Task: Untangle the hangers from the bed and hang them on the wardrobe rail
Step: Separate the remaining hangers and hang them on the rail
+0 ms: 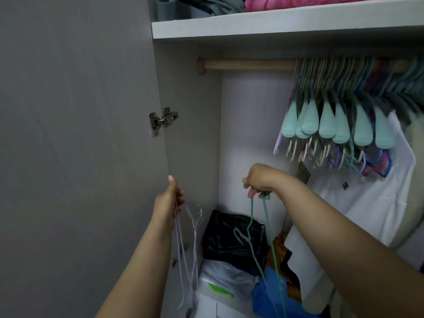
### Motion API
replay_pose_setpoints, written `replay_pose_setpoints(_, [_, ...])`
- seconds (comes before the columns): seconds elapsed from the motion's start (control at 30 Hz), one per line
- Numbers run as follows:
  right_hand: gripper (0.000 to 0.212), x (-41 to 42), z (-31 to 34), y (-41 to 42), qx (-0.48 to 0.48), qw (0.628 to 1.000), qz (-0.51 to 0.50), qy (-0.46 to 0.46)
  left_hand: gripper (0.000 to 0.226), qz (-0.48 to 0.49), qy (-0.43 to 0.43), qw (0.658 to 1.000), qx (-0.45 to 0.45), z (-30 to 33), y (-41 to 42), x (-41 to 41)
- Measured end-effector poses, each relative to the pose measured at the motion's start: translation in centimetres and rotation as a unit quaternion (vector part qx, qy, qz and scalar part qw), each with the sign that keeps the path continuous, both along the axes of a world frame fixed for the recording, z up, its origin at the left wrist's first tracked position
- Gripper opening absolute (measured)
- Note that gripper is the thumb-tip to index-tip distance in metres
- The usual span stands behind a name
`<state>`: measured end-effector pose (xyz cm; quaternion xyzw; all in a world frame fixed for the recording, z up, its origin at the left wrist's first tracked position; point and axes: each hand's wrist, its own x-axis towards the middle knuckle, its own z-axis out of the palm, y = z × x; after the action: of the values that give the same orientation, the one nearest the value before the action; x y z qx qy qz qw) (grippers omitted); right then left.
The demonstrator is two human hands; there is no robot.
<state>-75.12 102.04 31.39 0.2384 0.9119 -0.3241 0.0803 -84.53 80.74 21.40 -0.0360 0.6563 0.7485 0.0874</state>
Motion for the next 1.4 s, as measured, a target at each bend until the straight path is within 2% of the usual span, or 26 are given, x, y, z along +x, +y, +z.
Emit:
replay_pose_setpoints(0.13, [0.029, 0.5, -0.7, 0.4, -0.128, 0.978, -0.106, 0.128, 0.033, -0.004, -0.056, 0.998, 0.003, -0.6, 0.0, -0.2])
replay_pose_setpoints(0.2, [0.033, 0.6, -1.5, 0.6, -0.147, 0.951, -0.148, 0.229, 0.028, -0.017, -0.074, 0.997, -0.017, -0.6, -0.1, 0.0])
replay_pose_setpoints(0.27, [0.031, 0.5, -2.0, 0.5, -0.188, 0.908, -0.17, 0.333, 0.026, -0.035, -0.079, 0.996, -0.024, -0.7, 0.1, 0.4])
replay_pose_setpoints(0.37, [0.025, 0.7, -1.6, -0.6, -0.239, 0.837, -0.157, 0.467, 0.036, -0.069, -0.088, 0.992, -0.051, -0.9, 0.4, 0.9])
replay_pose_setpoints(0.47, [0.027, 1.3, -0.2, -1.8, -0.217, 0.797, -0.086, 0.557, 0.041, -0.108, -0.108, 0.987, -0.047, -0.6, 0.4, 1.3])
replay_pose_setpoints(0.57, [0.032, 1.6, 0.9, -2.4, -0.223, 0.762, -0.059, 0.606, 0.04, -0.141, -0.122, 0.982, -0.028, 0.1, 0.5, 1.2])
replay_pose_setpoints(0.7, [0.03, 0.2, 2.0, -1.8, -0.24, 0.744, -0.085, 0.618, 0.044, -0.159, -0.127, 0.979, 0.013, 1.4, 0.7, 1.0])
replay_pose_setpoints(0.83, [0.028, -2.4, 3.1, -0.1, -0.203, 0.785, -0.085, 0.579, 0.033, -0.178, -0.099, 0.979, -0.009, 2.5, 1.2, 1.0])
replay_pose_setpoints(0.97, [0.034, -4.0, 3.1, 1.4, -0.242, 0.794, -0.111, 0.547, 0.026, -0.148, -0.073, 0.986, -0.004, 4.2, 1.3, 2.2])
replay_pose_setpoints(1.07, [0.035, -3.7, 2.2, 1.3, -0.28, 0.766, -0.154, 0.559, 0.022, -0.089, -0.049, 0.995, 0.016, 4.7, 0.9, 2.6])
replay_pose_setpoints(1.17, [0.036, -2.6, 0.7, 1.2, -0.31, 0.725, -0.192, 0.584, 0.031, -0.077, -0.02, 0.996, 0.045, 4.6, 0.1, 3.1])
replay_pose_setpoints(1.23, [0.036, -1.6, -0.4, 1.0, -0.287, 0.723, -0.204, 0.595, 0.033, -0.081, -0.018, 0.993, 0.084, 4.0, -0.5, 3.2])
replay_pose_setpoints(1.4, [0.041, -0.3, -2.6, 2.2, -0.201, 0.755, -0.22, 0.585, 0.036, -0.112, -0.06, 0.982, 0.141, 2.7, -1.6, 3.5])
